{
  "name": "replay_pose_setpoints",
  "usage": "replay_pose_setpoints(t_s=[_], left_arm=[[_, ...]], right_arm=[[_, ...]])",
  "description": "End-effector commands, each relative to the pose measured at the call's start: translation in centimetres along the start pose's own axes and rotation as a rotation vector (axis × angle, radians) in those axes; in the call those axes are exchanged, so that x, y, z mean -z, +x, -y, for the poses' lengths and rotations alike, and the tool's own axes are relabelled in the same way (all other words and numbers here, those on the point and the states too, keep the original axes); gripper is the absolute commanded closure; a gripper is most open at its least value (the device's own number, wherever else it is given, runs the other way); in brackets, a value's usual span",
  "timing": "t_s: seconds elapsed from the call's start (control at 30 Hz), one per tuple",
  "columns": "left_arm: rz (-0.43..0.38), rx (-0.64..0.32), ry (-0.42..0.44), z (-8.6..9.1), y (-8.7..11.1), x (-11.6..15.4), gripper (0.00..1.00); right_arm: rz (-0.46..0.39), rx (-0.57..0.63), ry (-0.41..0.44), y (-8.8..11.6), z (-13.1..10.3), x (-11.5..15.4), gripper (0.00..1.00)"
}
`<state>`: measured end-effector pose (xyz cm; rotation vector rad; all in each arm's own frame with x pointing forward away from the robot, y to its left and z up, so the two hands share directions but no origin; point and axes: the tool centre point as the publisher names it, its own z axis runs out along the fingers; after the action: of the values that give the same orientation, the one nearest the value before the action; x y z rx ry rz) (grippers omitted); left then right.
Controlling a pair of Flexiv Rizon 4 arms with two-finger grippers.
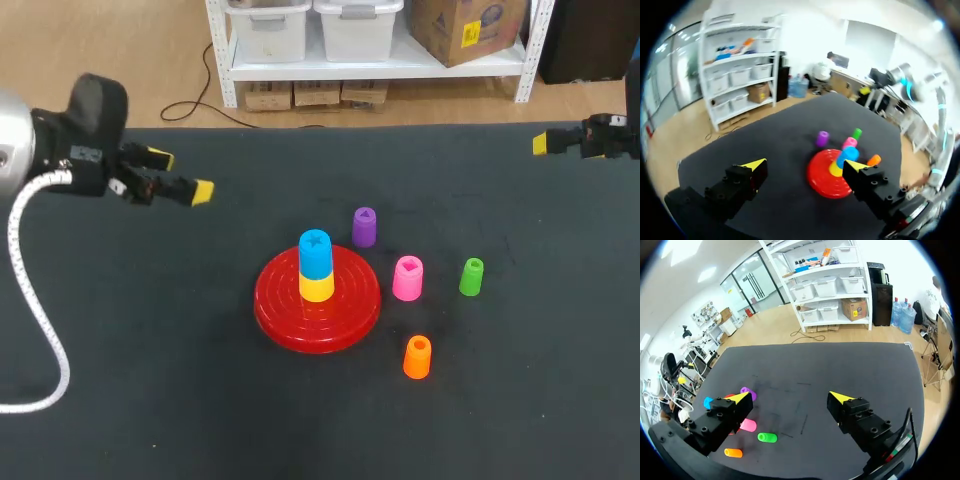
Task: Pick up and stack the cylinders on the red base in this order: pink,purple,orange,green
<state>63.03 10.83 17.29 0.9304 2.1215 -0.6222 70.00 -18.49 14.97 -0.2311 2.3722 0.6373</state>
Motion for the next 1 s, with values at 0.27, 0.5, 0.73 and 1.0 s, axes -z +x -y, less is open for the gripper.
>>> replay_pose_setpoints(t_s=[0.27, 0.5, 0.73, 1.0], left_arm=[[0.031, -0.471, 0.424, 2.4, 2.0, -0.2, 0.00], [-0.001, -0.474, 0.436, 2.1, 2.4, -0.4, 0.00], [-0.006, -0.474, 0.441, 2.2, 2.6, -0.4, 0.00], [-0.063, -0.453, 0.348, 2.4, 2.8, 0.1, 0.00]], right_arm=[[-0.001, 0.000, 0.000, 0.0, 0.0, 0.0, 0.00], [-0.001, 0.000, 0.000, 0.0, 0.0, 0.0, 0.00], [-0.001, 0.000, 0.000, 0.0, 0.0, 0.0, 0.00], [-0.001, 0.000, 0.000, 0.0, 0.0, 0.0, 0.00]])
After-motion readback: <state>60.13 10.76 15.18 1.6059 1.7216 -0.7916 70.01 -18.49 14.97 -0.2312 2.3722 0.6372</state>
